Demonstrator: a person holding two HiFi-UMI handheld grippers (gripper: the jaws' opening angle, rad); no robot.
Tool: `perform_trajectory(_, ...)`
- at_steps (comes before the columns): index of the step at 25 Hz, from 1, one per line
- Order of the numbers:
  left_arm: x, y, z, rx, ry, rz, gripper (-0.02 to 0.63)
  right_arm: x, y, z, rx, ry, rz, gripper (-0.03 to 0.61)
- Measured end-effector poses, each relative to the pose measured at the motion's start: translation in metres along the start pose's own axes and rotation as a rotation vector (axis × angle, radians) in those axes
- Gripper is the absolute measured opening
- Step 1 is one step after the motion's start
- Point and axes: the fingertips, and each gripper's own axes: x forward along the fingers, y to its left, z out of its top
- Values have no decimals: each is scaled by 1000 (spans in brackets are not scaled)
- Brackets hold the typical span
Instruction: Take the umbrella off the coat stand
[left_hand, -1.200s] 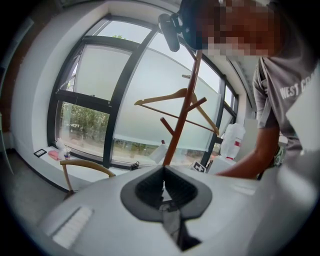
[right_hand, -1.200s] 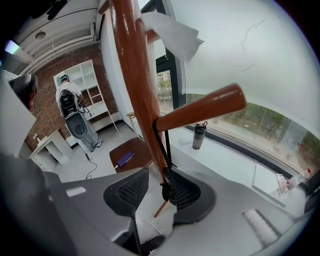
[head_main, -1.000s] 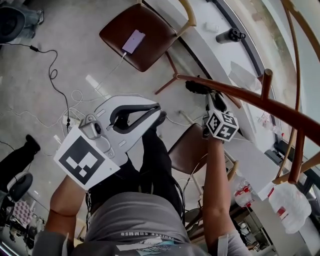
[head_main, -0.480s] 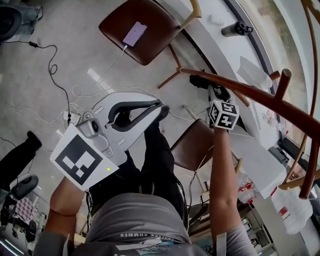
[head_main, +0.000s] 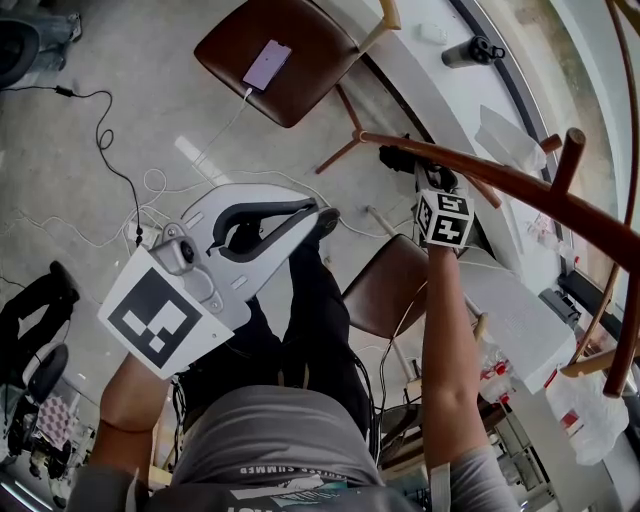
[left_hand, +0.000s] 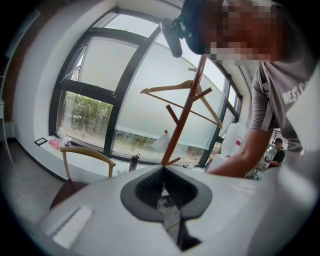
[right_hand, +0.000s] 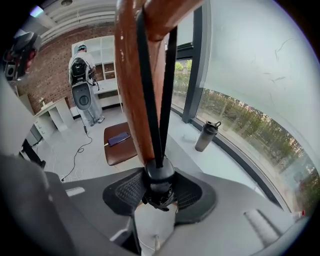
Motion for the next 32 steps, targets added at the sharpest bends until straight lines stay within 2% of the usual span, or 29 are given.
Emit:
perform_trajectory(8,-5,-4,9,10,6,-6,2,-19,-1,-6,56,-3,-40,156)
perform_trajectory(23,-24,-11,40,30,2,-16,2,-89,-12,23,130,-93,-110,156)
perform_trajectory(32,-39,-15,64,42,-15,-28,2,-136,-29,36,197,-113,-177,156)
